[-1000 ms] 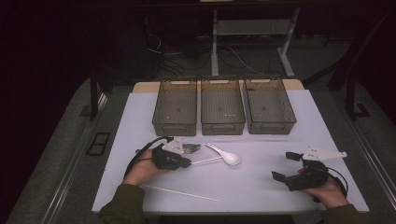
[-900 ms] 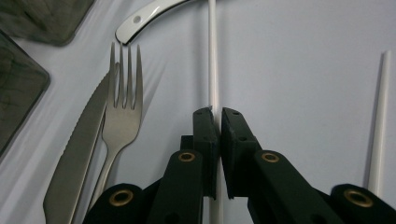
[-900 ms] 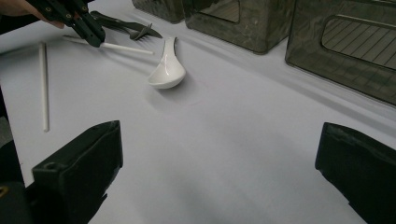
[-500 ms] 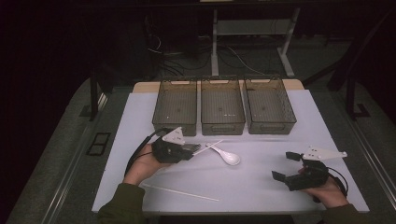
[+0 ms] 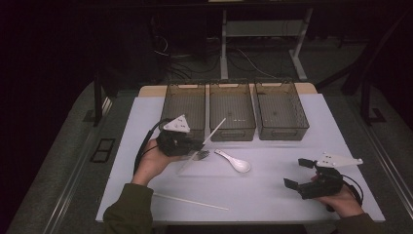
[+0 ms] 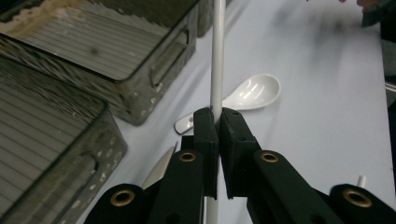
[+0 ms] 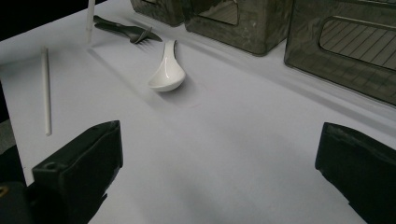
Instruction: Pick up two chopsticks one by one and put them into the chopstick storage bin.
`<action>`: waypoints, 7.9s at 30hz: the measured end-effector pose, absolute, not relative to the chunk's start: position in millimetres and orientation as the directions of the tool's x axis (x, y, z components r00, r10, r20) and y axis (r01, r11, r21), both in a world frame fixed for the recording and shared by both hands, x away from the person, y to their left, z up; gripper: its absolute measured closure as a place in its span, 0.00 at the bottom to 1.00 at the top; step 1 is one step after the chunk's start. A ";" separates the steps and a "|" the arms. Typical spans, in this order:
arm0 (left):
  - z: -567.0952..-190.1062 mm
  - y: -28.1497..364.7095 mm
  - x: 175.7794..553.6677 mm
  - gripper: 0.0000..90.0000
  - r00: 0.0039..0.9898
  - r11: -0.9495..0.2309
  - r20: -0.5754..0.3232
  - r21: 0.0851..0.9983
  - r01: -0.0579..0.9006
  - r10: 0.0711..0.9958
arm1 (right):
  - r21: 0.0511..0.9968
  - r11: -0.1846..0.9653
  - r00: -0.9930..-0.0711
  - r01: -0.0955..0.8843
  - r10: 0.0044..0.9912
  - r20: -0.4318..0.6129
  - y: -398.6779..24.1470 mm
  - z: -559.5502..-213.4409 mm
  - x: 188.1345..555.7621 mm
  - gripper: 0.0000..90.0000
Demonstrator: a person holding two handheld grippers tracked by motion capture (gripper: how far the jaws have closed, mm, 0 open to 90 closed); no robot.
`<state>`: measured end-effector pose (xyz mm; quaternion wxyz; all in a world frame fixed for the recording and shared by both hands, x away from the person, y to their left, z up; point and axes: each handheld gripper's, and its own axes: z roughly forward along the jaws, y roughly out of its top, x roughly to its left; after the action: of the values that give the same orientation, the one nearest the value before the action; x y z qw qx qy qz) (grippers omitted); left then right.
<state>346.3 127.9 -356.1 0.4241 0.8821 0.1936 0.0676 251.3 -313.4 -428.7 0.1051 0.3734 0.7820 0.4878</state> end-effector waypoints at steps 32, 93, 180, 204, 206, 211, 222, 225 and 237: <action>-274.3 144.9 435.0 0.94 0.815 -0.488 0.020 0.809 0.326 0.579 | 0.845 0.232 -0.699 0.482 0.684 0.211 -314.7 -428.4 251.7 0.01; -377.9 148.5 498.9 0.87 0.546 -0.394 -0.039 0.650 0.650 0.837 | 0.849 0.209 -0.701 0.485 0.673 0.235 -317.5 -427.1 251.2 0.01; -432.5 64.3 254.5 0.86 0.990 -0.701 -0.129 0.701 0.135 0.062 | 0.854 0.229 -0.720 0.466 0.660 0.216 -306.2 -434.4 255.9 0.01; -445.8 42.1 250.3 0.97 0.991 -0.726 -0.131 0.681 0.098 0.012 | 0.850 0.236 -0.722 0.470 0.657 0.217 -305.7 -434.5 255.6 0.01; -445.4 42.3 250.9 0.97 0.992 -0.726 -0.125 0.681 0.095 0.013 | 0.850 0.235 -0.722 0.470 0.657 0.218 -305.7 -434.4 255.6 0.01; -442.8 45.6 257.9 0.99 0.991 -0.704 -0.131 0.700 0.119 0.037 | 0.850 0.236 -0.722 0.471 0.657 0.218 -305.7 -434.5 255.7 0.01; -443.7 46.7 257.5 0.91 0.988 -0.710 -0.156 0.695 0.113 0.004 | 0.852 0.234 -0.723 0.468 0.656 0.217 -306.1 -434.3 255.4 0.01; -445.9 44.9 256.6 0.90 0.988 -0.723 -0.156 0.683 0.106 -0.002 | 0.852 0.234 -0.723 0.468 0.656 0.217 -306.2 -434.3 255.4 0.01; -445.9 44.9 258.8 0.97 0.992 -0.726 -0.124 0.684 0.075 -0.015 | 0.851 0.235 -0.723 0.469 0.656 0.218 -306.0 -434.2 255.3 0.01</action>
<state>258.8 44.9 -445.9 0.3701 0.9269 0.0160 -0.0605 255.3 -306.0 -434.2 0.0926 0.3604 0.7804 0.5025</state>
